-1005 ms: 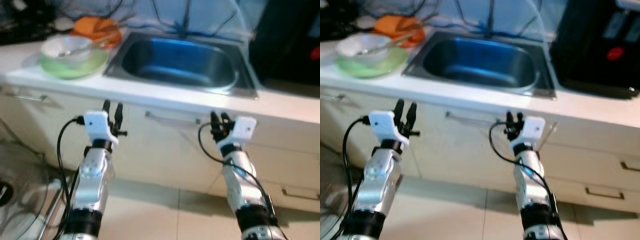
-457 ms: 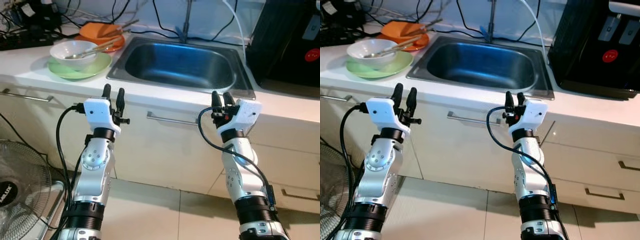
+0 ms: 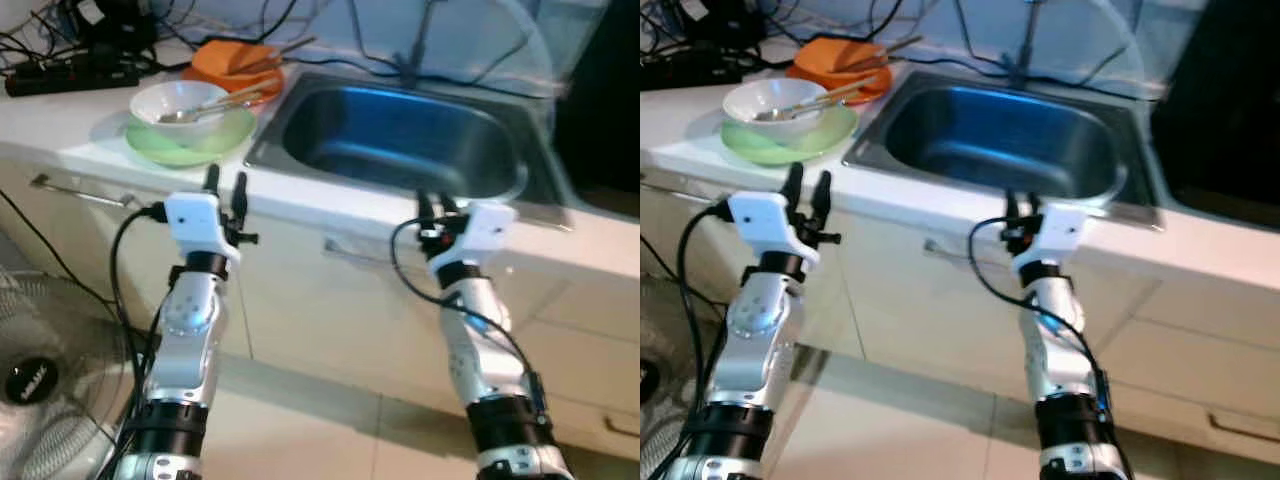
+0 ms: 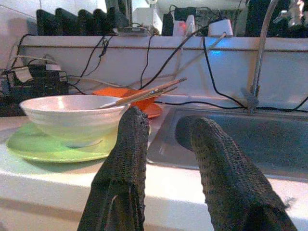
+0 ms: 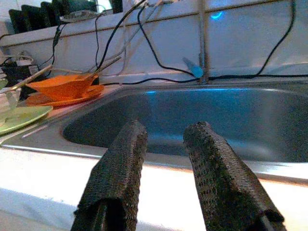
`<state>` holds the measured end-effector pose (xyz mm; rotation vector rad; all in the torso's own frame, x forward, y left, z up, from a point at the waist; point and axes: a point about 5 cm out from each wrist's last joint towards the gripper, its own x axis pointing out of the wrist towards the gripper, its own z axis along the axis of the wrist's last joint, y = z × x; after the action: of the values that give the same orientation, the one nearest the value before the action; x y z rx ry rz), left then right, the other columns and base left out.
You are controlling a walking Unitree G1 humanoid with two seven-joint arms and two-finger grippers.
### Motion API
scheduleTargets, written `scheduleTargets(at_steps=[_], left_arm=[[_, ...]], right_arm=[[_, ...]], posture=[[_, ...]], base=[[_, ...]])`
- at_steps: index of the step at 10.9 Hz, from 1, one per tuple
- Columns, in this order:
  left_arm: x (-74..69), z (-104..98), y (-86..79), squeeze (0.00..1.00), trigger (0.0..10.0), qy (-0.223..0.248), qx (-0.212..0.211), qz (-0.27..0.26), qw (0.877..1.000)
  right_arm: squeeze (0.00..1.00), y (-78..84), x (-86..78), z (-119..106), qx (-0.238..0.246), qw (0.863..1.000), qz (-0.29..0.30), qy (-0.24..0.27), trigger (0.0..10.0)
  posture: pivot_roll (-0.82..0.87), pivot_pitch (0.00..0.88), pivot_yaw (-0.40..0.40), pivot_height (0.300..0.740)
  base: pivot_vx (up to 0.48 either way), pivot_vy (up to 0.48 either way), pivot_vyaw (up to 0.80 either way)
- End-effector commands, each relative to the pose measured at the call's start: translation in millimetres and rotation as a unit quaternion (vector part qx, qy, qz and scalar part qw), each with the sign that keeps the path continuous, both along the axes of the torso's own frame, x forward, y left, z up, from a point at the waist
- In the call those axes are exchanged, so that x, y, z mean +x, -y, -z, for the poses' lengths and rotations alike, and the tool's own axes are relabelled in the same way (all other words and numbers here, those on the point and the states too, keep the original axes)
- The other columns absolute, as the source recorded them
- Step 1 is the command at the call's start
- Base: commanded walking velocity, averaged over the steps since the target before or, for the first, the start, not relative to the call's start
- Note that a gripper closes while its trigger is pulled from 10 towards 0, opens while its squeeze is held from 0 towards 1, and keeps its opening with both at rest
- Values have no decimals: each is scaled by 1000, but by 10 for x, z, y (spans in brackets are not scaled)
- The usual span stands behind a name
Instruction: Kitchen organization
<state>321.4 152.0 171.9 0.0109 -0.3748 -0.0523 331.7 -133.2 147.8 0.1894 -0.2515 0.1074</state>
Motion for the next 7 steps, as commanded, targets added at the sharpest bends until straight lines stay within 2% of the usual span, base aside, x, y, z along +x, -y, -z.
scheduleTargets(at_steps=[1, 7], left_arm=[[7, -48, 55, 0, 10000, 6, 0, 6, 1000], [0, -72, 59, 0, 10000, 7, -1, 6, 1000]], right_arm=[[0, 58, -2, -62, 1, 1000, 8, 10, 10000], [0, 30, -6, -49, 6, 1000, 2, 2, 10000]], posture=[[190, 24, -54, 740], [193, 39, -55, 740]], base=[[364, 266, 0], [392, 272, 0]])
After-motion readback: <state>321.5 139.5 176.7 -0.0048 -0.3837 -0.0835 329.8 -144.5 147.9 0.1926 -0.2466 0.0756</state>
